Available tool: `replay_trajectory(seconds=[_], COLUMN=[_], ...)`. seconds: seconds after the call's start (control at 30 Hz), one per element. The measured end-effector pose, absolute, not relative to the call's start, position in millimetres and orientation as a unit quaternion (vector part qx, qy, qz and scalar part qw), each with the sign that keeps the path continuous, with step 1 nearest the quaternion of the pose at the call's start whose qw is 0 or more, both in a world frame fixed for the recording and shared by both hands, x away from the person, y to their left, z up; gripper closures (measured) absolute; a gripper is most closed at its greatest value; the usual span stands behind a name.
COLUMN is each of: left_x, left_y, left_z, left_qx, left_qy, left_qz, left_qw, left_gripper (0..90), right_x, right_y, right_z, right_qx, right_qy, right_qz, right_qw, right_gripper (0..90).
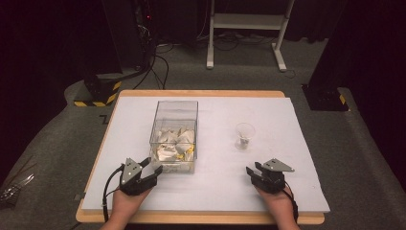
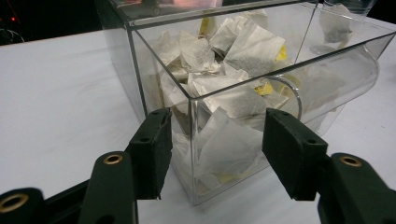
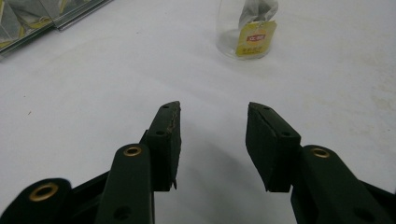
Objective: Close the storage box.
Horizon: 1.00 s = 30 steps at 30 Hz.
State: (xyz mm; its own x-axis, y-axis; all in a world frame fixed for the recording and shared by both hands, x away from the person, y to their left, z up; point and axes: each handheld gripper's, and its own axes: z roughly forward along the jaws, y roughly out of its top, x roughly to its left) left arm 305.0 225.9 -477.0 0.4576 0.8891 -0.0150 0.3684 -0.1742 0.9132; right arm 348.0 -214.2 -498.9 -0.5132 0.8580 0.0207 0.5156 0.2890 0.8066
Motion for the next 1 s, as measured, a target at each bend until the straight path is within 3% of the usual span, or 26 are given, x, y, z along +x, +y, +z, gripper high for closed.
replay_trajectory(seconds=[0.2,0.37,0.5,1.0], left_x=[309,310,315,336], left_y=[225,224,224,224], left_z=[-478,-479,-479,-478], left_qx=[0.709,0.697,0.696,0.694], left_qy=[0.446,0.465,0.471,0.484], left_qz=[0.281,0.312,0.311,0.310], left_qw=[0.468,0.448,0.444,0.434], left_gripper=[43.2,25.3,20.1,16.9], right_x=[349,348,348,349], right_y=[-214,-214,-214,-213], right_z=[-499,-499,-499,-499], right_qx=[0.443,0.445,0.442,0.443], right_qy=[0.774,0.773,0.775,0.777], right_qz=[0.398,0.398,0.398,0.394], right_qw=[0.215,0.213,0.215,0.211], right_gripper=[55.0,54.9,54.8,54.5])
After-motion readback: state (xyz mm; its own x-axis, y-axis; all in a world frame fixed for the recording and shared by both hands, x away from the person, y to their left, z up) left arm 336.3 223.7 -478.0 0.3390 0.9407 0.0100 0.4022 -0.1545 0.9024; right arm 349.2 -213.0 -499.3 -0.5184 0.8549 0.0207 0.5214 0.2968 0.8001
